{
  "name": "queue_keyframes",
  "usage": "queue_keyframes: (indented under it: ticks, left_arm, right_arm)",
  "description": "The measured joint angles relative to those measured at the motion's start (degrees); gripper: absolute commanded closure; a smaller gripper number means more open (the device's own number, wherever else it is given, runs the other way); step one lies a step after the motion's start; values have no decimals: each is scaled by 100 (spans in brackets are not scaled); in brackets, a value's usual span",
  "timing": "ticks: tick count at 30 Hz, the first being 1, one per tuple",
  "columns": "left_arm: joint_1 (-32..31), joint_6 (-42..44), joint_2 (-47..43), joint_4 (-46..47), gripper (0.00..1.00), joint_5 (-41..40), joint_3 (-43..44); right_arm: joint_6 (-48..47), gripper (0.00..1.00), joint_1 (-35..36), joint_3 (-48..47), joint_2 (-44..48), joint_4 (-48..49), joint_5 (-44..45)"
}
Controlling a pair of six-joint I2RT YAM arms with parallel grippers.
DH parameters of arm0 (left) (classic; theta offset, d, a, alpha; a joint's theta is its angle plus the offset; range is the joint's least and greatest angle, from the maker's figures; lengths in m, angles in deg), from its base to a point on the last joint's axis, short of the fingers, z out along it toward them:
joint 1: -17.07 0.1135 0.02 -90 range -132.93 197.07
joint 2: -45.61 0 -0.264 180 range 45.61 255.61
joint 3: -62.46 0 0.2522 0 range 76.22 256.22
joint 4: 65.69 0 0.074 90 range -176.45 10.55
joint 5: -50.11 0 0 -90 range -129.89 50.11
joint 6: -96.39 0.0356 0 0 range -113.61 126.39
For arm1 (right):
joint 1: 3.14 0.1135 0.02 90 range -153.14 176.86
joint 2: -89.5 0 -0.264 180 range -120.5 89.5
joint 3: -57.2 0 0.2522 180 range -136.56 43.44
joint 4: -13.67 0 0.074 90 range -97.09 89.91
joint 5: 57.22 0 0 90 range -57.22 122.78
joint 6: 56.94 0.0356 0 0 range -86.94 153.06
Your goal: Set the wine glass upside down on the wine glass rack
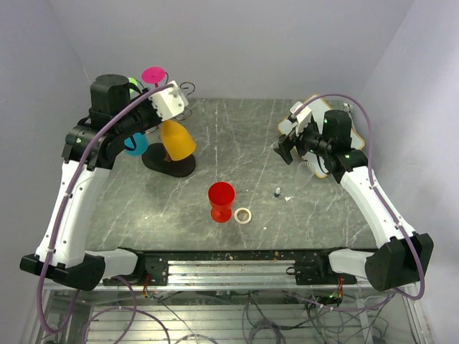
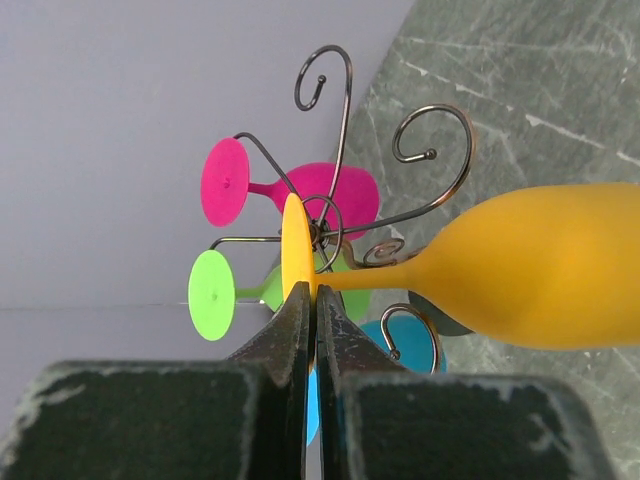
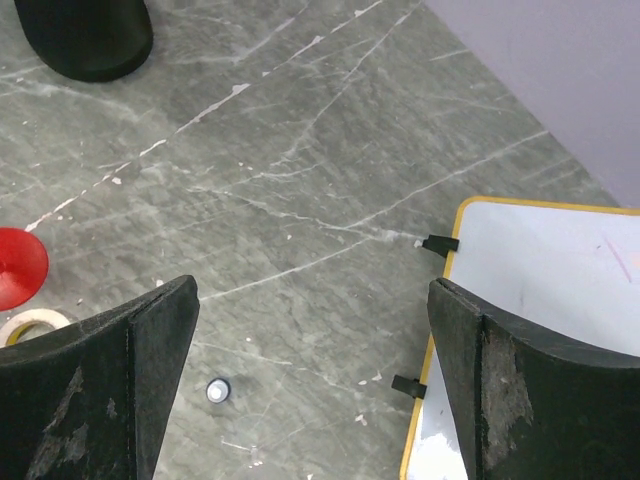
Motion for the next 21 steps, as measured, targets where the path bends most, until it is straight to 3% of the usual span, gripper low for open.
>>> queue_keyframes:
  ticks: [21]
  left_arm:
    - [-498,658,76,404,93,-1539,-988]
  right_arm:
    - [83,2,-223,153,68,160,-153]
